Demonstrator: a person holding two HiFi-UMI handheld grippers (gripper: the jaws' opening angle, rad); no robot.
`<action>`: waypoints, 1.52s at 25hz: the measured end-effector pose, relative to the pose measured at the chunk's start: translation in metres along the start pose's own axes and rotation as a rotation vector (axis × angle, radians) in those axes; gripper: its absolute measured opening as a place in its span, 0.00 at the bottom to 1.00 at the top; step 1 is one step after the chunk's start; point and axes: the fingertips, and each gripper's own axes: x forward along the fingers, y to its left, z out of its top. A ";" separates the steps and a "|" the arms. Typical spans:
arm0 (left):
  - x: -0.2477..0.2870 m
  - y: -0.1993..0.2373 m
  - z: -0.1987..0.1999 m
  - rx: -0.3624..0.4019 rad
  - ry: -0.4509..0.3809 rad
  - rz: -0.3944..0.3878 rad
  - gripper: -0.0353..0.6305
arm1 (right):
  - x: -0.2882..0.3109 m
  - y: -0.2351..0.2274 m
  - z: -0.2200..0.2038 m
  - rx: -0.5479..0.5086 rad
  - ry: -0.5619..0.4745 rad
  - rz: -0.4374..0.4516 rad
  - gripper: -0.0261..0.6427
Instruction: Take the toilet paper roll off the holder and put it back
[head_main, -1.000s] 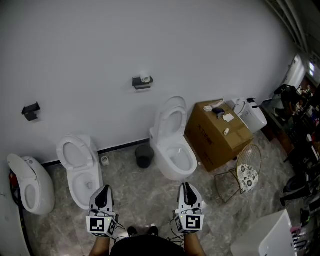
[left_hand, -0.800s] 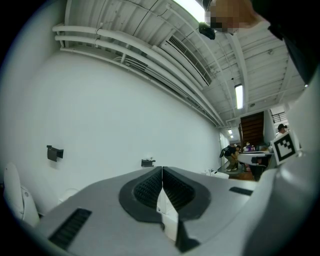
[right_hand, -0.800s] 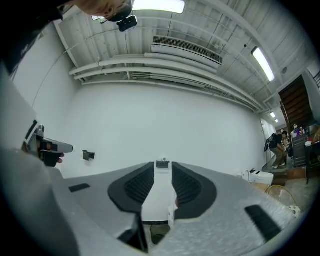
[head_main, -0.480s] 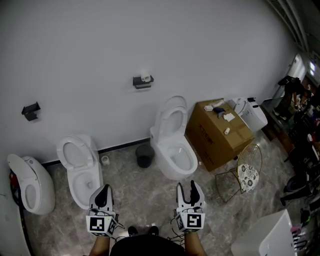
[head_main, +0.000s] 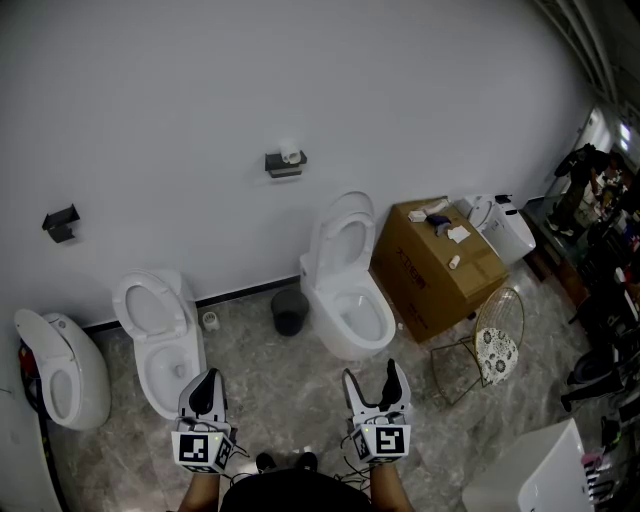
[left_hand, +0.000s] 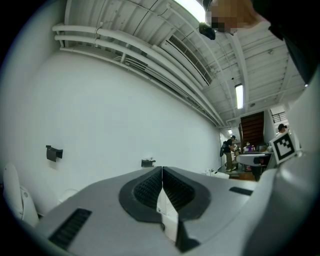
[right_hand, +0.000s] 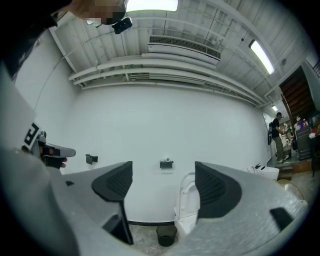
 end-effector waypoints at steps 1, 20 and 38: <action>0.000 0.000 0.000 0.001 0.001 0.000 0.06 | 0.000 0.000 -0.001 0.003 -0.005 0.004 0.61; -0.004 0.005 0.012 -0.004 0.012 0.002 0.06 | 0.002 0.011 0.012 0.026 -0.037 -0.001 0.83; -0.017 0.049 0.001 -0.018 0.018 -0.043 0.06 | -0.005 0.057 0.009 0.033 -0.032 -0.046 0.83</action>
